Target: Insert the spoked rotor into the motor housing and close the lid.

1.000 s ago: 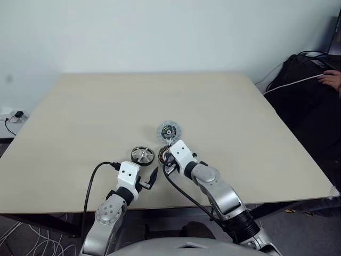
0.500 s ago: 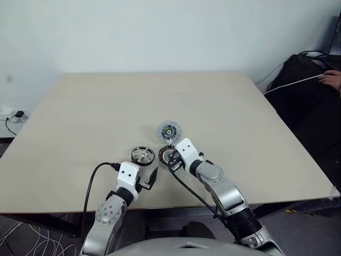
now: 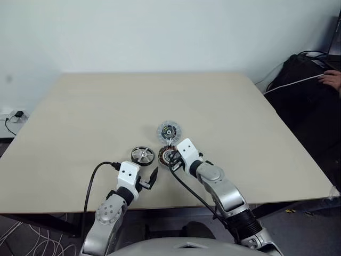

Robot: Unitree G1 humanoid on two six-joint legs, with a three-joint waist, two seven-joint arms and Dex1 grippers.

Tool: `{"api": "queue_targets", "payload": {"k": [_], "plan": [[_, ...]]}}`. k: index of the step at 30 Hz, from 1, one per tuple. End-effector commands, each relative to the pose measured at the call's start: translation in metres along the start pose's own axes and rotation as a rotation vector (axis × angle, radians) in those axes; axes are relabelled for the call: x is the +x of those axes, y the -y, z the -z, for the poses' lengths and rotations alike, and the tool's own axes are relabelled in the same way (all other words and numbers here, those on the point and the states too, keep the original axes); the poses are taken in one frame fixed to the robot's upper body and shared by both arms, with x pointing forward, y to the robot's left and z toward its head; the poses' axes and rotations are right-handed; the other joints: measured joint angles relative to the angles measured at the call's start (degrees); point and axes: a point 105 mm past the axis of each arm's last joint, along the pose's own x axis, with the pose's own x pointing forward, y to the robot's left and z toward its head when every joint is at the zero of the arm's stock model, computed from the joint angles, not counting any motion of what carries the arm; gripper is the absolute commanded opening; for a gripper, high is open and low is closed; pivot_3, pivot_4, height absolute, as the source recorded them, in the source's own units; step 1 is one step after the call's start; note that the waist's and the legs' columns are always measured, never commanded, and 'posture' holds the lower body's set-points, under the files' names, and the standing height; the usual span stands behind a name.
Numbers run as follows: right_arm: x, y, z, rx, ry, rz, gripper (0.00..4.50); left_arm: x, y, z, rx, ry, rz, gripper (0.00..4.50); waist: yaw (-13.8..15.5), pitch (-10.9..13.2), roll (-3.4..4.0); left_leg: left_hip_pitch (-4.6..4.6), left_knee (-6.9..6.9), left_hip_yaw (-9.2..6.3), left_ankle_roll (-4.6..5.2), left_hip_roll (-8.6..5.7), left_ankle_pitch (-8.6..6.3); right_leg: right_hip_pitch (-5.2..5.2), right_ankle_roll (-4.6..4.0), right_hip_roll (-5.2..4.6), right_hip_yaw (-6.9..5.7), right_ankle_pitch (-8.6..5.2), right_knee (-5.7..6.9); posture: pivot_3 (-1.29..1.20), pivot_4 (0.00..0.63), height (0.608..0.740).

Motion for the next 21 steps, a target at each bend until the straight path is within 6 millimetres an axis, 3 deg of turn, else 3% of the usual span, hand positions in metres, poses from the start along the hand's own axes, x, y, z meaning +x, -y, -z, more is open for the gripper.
{"api": "queue_targets", "payload": {"k": [1, 9, 21], "plan": [[0.001, -0.002, -0.014, -0.014, 0.055, -0.013, 0.02, 0.003, 0.003, -0.011, -0.002, 0.045, 0.014, 4.50, 0.0, 0.0, 0.00, 0.00, 0.00, 0.00, 0.00, 0.00, 0.00, 0.00, 0.00, 0.00, 0.00, 0.00, 0.00, 0.00, 0.000, 0.740], [0.007, -0.001, 0.000, -0.001, -0.001, -0.009, 0.02, 0.003, 0.003, -0.009, -0.004, 0.041, 0.013, 4.50, 0.0, 0.0, 0.00, 0.01, 0.00, 0.00, 0.00, 0.00, 0.00, 0.01, 0.00, 0.01, 0.00, 0.00, 0.00, 0.00, 0.000, 0.740], [-0.008, 0.009, 0.006, 0.004, -0.002, 0.010, 0.02, 0.003, 0.004, -0.006, -0.010, 0.037, 0.020, 4.50, 0.1, 0.0, -0.01, 0.01, 0.03, 0.00, 0.00, 0.00, 0.00, 0.02, 0.00, -0.03, 0.00, 0.00, 0.00, 0.00, 0.000, 0.740]]}}
